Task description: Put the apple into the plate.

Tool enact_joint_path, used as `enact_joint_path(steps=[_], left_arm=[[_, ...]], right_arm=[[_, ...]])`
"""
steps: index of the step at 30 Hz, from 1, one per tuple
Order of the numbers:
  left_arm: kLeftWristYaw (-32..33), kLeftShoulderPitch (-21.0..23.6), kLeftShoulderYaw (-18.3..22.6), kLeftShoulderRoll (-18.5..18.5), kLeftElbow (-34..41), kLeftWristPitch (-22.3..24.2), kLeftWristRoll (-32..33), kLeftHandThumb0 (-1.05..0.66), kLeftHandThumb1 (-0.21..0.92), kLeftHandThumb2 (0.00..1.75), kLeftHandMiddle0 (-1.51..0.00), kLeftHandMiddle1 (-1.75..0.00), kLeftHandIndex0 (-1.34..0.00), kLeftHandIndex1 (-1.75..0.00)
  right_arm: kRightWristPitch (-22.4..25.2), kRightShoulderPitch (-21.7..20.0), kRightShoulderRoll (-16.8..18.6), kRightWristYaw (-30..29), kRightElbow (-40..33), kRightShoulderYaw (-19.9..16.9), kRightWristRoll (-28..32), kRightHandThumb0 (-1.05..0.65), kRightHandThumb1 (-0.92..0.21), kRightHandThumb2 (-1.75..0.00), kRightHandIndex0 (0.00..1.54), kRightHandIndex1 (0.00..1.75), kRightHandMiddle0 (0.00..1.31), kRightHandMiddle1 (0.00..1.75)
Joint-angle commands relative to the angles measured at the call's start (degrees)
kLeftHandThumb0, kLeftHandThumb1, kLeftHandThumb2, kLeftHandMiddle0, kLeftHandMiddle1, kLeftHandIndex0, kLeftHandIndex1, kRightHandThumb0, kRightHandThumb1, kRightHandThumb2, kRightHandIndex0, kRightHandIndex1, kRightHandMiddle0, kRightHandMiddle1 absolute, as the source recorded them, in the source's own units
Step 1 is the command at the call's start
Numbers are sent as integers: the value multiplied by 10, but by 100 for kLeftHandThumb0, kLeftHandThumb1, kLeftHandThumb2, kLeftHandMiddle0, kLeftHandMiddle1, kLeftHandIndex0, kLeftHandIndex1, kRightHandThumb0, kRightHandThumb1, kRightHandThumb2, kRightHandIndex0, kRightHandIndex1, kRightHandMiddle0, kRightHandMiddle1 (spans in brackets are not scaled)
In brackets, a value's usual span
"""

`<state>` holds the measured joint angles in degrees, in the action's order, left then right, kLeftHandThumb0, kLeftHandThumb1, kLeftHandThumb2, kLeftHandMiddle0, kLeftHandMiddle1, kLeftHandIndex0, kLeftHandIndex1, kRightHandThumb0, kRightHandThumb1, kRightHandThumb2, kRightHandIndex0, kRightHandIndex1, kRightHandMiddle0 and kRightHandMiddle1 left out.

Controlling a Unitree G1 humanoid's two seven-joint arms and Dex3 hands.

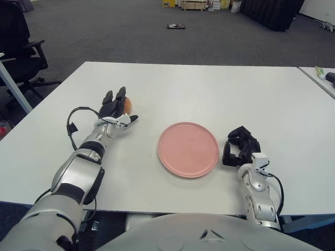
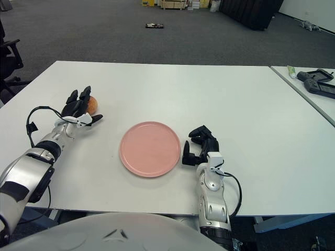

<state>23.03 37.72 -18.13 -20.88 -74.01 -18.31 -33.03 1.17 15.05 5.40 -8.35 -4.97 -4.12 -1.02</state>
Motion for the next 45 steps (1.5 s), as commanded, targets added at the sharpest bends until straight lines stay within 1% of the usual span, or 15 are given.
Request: enact_joint_path(steps=[1,6,11,15,17,21,27,32,37,39,40,41,43,45], left_arm=[[-26,11,-5,0,-11,13,1,-91,65,73,0,0,0,-13],[-43,19,-14,-3,-15,24,-5,-92,69,71,0,0,0,-26],[-59,27,-26,-8,-17,33,-12,-91,71,69,-1,-1,0,-34],[-75,34,-31,-9,-17,38,-12,-89,72,68,-6,-5,0,-47],[-81,36,-32,-10,-17,40,-12,-89,72,68,-7,-6,0,-50],[-95,43,-37,-11,-18,46,-15,-86,70,70,-1,-32,0,-64],[-114,62,-56,-12,-26,63,-30,-85,69,71,0,-49,0,-82],[-122,67,-73,-15,-30,64,-44,-85,69,71,0,-60,0,-94],[-125,72,-85,-19,-32,59,-53,-83,69,73,0,-81,0,-108],[-124,74,-90,-20,-32,56,-57,-81,65,78,0,-99,0,-119],[-123,74,-93,-21,-32,55,-59,-80,64,79,0,-103,0,-122],[-123,75,-94,-22,-32,54,-60,-79,61,83,-1,-111,0,-131],[-123,78,-100,-23,-32,50,-65,-76,57,88,-4,-120,-1,-142],[-126,79,-102,-24,-32,45,-66,-71,49,98,-9,-130,-5,-158]], right_arm=[[20,11,1,0,8,-6,9,-1,9,-175,94,175,72,163],[20,11,3,-3,7,-8,8,-1,9,-175,94,175,73,163],[14,12,2,-3,10,-8,5,-1,9,-175,94,175,73,162],[12,12,2,-5,13,-9,3,-1,9,-175,94,175,73,162],[12,11,3,-5,13,-10,4,-1,9,-175,94,175,73,162],[11,12,5,-5,12,-12,7,-1,9,-175,94,175,73,163],[10,13,6,-5,11,-13,7,-1,9,-175,94,175,73,162],[5,14,4,-5,14,-15,5,-1,9,-175,94,175,73,162],[6,15,5,-8,13,-16,5,-1,9,-175,94,175,73,162],[8,16,6,-9,11,-17,5,-1,9,-175,94,175,73,162],[9,16,6,-9,10,-17,5,-1,9,-175,94,175,73,162],[10,16,6,-10,10,-17,5,-1,9,-175,94,175,73,162],[14,16,7,-11,8,-17,5,-1,9,-175,94,175,73,163],[15,17,7,-11,7,-18,5,-1,9,-175,94,175,72,163]])
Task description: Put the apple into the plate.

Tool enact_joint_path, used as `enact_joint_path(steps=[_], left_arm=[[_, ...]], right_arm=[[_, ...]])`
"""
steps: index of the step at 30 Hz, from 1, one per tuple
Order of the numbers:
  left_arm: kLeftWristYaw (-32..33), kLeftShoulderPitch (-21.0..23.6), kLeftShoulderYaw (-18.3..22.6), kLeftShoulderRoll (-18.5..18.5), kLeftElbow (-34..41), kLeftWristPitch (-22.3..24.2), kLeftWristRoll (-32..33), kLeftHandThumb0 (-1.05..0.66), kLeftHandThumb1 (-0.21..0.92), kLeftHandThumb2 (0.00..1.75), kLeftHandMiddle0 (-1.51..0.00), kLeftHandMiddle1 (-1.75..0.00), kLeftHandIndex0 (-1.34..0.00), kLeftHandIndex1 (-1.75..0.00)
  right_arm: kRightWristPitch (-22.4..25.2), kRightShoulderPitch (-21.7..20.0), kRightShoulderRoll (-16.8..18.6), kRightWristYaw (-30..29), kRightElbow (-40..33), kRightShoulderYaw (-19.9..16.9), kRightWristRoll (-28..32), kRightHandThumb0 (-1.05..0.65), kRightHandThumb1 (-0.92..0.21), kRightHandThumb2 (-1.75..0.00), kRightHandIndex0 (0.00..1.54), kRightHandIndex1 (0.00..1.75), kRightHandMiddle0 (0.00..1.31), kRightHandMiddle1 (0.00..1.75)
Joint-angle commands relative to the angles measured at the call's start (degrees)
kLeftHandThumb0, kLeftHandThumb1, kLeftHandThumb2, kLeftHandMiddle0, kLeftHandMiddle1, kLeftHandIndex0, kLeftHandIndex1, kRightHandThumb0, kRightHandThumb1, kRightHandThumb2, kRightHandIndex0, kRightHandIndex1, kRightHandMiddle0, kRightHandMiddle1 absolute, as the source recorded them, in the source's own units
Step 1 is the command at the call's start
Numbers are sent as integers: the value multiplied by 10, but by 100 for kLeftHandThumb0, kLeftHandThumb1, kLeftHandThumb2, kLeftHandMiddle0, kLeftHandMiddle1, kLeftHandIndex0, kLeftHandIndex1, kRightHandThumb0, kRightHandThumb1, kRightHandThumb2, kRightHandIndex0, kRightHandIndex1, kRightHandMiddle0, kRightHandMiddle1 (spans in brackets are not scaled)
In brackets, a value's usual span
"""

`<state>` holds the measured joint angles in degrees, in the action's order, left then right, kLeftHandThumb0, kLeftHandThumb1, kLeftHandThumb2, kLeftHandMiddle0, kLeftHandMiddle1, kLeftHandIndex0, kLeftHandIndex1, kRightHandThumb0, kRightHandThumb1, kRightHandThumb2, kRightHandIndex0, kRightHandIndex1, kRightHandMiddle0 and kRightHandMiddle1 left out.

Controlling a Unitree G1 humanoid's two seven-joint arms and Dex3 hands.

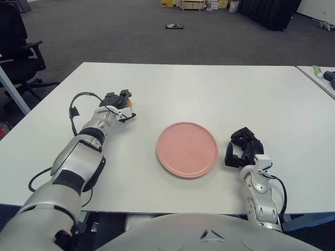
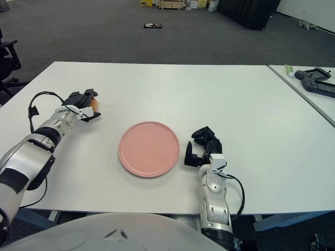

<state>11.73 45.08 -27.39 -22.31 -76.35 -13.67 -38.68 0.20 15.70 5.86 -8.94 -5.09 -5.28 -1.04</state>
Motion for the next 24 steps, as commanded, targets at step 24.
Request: enact_joint_path(steps=[24], left_arm=[[14,-11,1,-3,-12,3,1,-5,27,137,-59,-172,-47,-174]], right_arm=[[40,9,1,-9,-2,-14,8,-1,9,-175,94,175,73,162]])
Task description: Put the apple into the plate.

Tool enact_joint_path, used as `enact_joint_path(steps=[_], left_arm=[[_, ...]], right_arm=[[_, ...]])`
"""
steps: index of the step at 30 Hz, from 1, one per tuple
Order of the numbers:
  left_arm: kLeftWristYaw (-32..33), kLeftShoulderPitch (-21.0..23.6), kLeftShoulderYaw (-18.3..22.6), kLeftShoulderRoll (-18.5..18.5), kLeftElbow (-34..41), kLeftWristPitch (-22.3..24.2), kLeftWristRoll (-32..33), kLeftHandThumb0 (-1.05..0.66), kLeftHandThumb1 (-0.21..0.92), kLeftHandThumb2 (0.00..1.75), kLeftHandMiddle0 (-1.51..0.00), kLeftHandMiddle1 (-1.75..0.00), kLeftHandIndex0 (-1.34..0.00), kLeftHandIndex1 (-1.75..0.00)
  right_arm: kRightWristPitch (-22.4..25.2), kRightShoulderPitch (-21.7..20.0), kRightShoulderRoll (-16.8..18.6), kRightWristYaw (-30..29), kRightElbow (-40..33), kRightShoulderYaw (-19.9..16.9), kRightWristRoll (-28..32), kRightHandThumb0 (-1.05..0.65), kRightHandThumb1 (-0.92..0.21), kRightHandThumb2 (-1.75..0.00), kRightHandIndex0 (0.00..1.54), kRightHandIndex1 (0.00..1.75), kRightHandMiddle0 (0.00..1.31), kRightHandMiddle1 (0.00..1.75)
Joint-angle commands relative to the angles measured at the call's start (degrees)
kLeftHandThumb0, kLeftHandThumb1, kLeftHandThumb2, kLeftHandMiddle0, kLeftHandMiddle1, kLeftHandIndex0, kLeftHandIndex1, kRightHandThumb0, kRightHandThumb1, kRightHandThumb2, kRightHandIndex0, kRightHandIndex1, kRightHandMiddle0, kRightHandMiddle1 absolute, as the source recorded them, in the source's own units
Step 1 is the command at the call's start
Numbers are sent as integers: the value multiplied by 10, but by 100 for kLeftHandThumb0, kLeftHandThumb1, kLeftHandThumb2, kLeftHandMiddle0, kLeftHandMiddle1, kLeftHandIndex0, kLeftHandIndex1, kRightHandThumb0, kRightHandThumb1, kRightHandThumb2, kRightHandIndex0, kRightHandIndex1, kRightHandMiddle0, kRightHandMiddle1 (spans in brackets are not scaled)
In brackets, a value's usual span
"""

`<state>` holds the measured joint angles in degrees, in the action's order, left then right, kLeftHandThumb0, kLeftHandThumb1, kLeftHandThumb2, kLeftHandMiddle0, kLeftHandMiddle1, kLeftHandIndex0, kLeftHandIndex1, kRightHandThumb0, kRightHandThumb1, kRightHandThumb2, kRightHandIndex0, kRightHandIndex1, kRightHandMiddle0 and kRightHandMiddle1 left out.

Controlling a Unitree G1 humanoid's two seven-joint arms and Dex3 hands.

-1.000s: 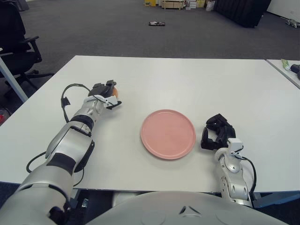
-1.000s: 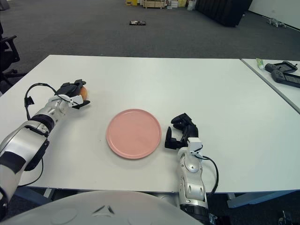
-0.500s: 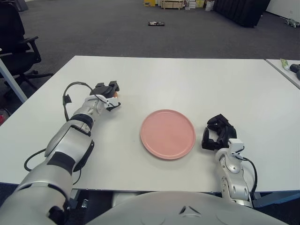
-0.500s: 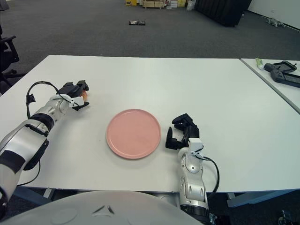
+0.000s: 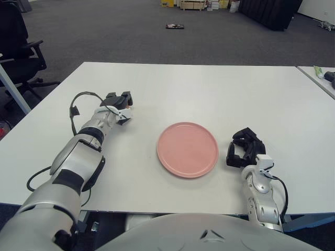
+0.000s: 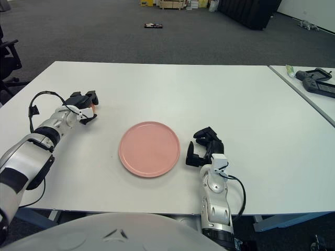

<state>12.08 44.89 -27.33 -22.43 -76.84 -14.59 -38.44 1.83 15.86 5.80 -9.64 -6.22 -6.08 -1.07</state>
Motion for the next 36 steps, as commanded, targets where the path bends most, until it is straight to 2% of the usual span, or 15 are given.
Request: enact_joint_path(steps=[1,4,9,21,36], left_arm=[[14,-10,1,-2,-8,14,-1,-4,22,142,-63,-173,-50,-174],[24,-12,3,0,-8,21,1,-2,17,148,-68,-172,-54,-174],[31,-14,6,2,-9,26,3,0,10,153,-79,-161,-59,-175],[38,-20,19,7,-11,39,18,0,8,153,-84,-155,-60,-175],[56,-26,50,10,-4,33,48,0,3,158,-88,-154,-63,-175]], right_arm=[[23,7,2,-2,10,-8,10,-1,9,-175,94,175,73,162],[17,5,1,-2,13,-10,10,-1,9,-175,94,175,73,162],[11,2,-1,-1,18,-12,9,-1,10,-175,94,175,74,161],[5,-6,-7,-1,28,-16,5,-1,9,-175,94,175,74,161],[7,-8,-10,2,26,-18,7,-1,9,-175,94,175,74,161]])
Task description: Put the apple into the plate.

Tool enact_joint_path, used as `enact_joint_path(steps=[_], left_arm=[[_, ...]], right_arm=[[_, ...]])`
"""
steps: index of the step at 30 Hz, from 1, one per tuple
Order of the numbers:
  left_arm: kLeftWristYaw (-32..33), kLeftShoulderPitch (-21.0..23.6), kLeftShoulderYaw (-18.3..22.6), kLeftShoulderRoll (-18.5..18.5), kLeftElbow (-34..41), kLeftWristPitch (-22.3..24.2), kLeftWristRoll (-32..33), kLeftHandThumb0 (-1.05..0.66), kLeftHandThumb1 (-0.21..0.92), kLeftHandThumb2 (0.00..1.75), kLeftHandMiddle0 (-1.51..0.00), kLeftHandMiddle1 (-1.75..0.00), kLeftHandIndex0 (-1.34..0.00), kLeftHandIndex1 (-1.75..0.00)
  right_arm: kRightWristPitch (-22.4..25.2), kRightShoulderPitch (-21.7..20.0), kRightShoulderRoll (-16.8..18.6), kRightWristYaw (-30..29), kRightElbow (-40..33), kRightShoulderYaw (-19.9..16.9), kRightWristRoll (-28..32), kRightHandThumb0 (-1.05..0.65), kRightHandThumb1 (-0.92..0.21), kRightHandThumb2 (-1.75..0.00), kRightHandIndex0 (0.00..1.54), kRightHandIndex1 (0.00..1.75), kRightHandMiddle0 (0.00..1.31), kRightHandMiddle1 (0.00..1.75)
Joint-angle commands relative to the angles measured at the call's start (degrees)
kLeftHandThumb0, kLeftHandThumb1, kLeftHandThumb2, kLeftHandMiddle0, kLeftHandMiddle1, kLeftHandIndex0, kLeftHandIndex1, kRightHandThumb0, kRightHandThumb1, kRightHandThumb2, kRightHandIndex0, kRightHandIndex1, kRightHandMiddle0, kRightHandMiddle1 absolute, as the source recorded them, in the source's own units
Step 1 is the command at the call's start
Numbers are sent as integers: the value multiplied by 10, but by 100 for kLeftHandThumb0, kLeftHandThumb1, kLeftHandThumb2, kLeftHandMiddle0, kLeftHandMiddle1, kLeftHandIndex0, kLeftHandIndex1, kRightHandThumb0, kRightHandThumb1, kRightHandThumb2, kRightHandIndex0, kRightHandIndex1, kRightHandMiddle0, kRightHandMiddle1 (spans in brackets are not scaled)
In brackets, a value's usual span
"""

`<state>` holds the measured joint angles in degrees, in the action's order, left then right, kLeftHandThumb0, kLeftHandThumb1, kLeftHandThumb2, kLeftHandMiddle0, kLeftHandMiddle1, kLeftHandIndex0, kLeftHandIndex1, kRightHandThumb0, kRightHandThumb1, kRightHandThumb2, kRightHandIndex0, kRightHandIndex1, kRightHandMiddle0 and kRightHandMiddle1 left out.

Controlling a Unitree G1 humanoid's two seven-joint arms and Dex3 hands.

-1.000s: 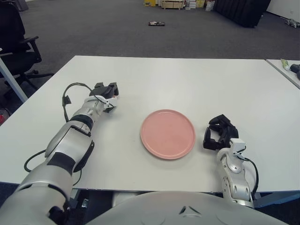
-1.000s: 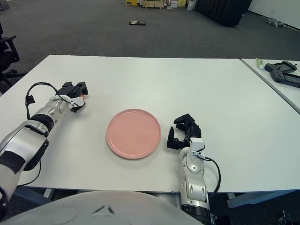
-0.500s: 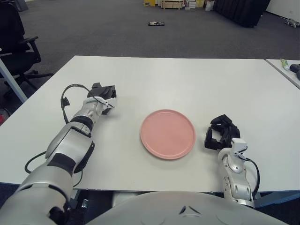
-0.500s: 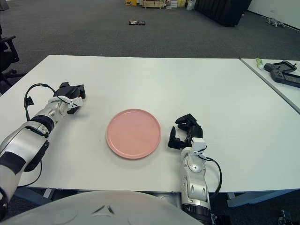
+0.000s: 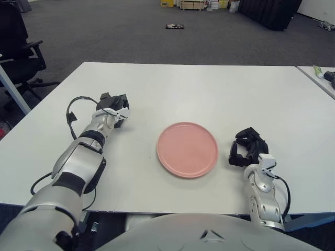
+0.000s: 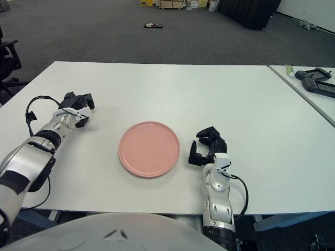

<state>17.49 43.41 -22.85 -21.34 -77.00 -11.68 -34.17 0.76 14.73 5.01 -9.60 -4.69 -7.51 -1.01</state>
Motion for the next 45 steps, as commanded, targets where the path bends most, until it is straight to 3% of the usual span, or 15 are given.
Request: enact_joint_path(steps=[1,29,45], left_arm=[[2,-12,8,0,-2,4,8,0,3,158,-88,-154,-63,-175],[48,3,13,-11,12,-53,5,0,-4,168,-90,-162,-68,-175],[94,13,21,-26,69,-132,6,0,-7,172,-91,-164,-69,-175]], right_arm=[[17,3,-1,1,11,-3,7,-1,9,-175,94,175,74,161],[19,3,2,1,8,-4,11,-1,10,-175,94,175,74,161],[13,0,-3,3,17,-6,9,-1,9,-175,94,175,74,161]])
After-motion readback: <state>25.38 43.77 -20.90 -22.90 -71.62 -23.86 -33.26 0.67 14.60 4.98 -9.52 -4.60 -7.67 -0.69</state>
